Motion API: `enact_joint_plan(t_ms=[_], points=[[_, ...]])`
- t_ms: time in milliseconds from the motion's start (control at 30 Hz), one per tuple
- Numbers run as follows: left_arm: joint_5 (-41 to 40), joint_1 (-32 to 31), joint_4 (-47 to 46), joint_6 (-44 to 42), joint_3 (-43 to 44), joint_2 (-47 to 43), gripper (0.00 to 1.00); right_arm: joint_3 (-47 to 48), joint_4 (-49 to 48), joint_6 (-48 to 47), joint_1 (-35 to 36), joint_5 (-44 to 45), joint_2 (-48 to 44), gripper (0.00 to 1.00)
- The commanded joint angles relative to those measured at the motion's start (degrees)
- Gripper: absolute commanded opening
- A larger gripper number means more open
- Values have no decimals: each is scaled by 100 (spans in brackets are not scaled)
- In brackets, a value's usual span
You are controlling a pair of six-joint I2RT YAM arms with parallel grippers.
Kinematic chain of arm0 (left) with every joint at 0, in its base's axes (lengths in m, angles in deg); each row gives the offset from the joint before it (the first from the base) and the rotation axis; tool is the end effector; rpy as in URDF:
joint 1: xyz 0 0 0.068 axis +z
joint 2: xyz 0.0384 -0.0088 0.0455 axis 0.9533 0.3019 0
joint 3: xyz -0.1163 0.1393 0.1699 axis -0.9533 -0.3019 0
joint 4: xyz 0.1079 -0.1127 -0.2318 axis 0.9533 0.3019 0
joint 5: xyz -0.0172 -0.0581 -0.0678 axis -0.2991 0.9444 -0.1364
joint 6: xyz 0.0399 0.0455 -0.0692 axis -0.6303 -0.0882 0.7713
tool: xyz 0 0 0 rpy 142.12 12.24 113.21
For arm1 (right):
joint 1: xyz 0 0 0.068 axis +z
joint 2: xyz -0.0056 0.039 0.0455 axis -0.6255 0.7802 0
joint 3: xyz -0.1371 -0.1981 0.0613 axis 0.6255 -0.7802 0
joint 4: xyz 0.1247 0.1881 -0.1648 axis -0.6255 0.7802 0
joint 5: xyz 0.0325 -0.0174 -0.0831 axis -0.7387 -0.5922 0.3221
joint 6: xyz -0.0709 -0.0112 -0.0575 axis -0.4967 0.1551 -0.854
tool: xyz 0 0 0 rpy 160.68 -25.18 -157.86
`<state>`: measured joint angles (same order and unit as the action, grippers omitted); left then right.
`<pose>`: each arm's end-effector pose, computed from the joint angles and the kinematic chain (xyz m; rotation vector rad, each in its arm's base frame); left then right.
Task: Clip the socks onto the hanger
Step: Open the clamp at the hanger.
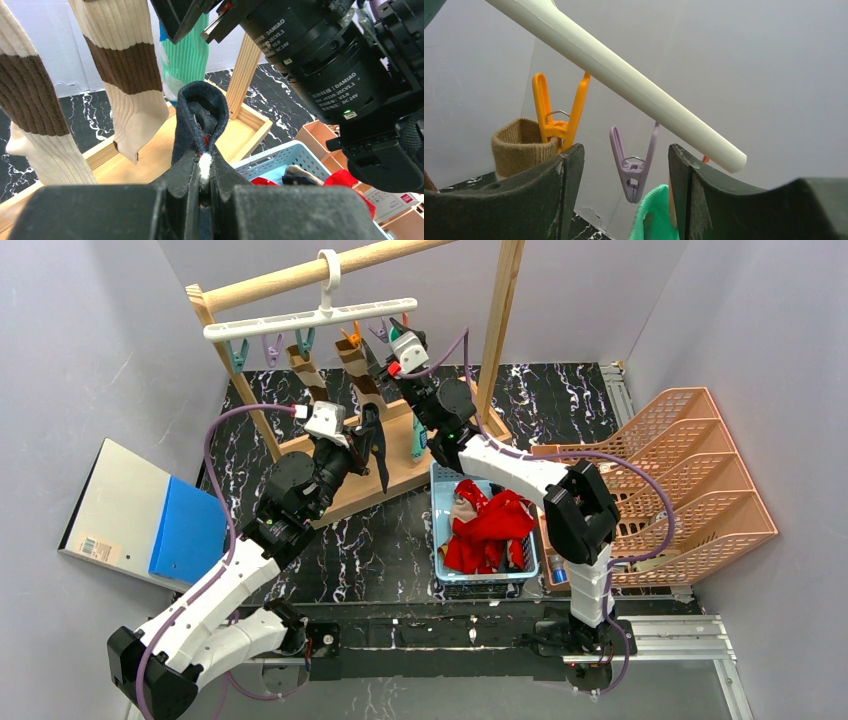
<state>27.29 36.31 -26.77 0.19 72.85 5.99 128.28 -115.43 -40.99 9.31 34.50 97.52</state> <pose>0.2446 -0.1579 0.3685 0.1782 1.3808 -0.4947 0.3464 0.3658 0.3972 -0.4260 0.8281 0.3115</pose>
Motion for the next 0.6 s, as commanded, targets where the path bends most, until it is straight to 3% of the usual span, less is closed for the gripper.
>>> enact_joint_plan(t_ms=[0,567], points=[[-56,26,-120,-33,26,-9,0,373,-179,-43,22,132,87,70],[-117,26,-87,-116,14,-65,0,776,-107,54,22,241,274,69]])
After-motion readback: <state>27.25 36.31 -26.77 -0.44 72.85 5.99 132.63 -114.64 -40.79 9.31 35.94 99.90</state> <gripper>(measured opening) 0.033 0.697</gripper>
